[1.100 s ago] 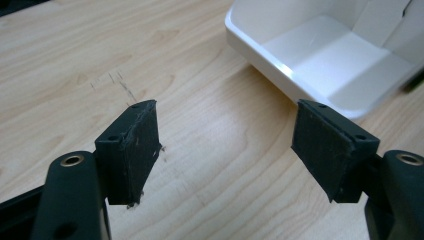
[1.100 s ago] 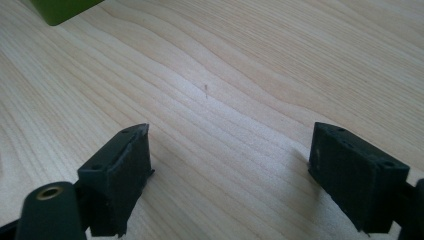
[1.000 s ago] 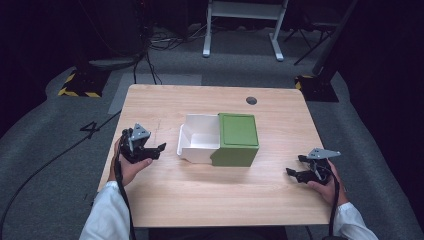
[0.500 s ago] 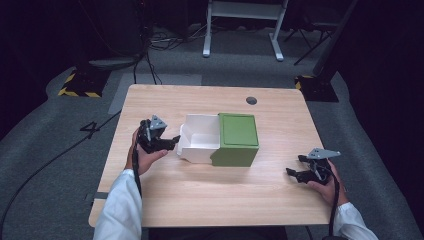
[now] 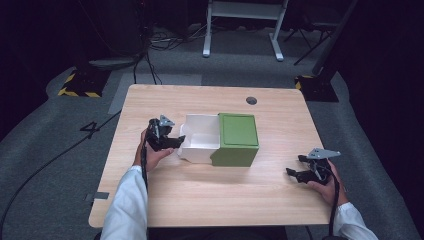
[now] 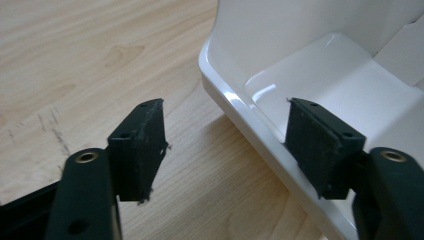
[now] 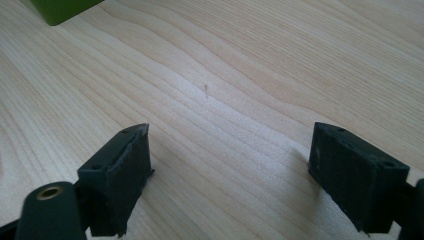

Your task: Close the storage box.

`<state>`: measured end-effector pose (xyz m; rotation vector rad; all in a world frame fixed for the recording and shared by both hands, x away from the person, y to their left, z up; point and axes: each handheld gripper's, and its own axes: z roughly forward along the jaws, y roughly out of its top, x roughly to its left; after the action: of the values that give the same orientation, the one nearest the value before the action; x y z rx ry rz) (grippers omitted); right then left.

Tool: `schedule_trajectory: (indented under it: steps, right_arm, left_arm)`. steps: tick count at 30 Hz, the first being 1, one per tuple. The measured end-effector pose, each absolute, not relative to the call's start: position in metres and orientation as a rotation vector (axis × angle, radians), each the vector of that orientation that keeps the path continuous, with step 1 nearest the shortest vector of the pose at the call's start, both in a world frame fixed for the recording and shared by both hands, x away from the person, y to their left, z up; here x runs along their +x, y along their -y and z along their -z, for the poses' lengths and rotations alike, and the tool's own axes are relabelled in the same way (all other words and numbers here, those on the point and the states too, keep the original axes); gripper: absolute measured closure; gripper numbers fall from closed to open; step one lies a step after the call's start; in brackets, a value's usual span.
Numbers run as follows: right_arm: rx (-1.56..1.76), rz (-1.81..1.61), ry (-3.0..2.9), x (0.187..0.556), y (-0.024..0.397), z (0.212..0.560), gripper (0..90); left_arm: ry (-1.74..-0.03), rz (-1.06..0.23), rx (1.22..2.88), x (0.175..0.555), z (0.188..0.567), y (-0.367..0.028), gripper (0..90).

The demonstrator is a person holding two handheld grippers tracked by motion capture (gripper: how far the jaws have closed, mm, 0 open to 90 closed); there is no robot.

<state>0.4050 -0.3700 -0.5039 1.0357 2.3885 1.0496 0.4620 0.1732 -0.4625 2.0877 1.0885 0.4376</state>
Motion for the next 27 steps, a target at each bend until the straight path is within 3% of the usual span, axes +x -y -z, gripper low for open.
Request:
schedule_trajectory:
  steps: [5,9,27]
  right_arm:
    - [1.035,-1.050,-2.389,0.405,0.370,0.504,17.1]
    - [1.035,-1.049,-2.389,0.405,0.370,0.504,17.1]
    - [1.036,-1.049,-2.389,0.405,0.370,0.504,17.1]
  left_arm:
    - [-1.090,-0.366,2.083,0.464,0.468,-0.172,36.1]
    - [-1.065,-0.325,2.122,0.464,0.473,-0.164,49.3]
    - [-1.113,-0.324,2.113,0.468,0.477,-0.143,54.6]
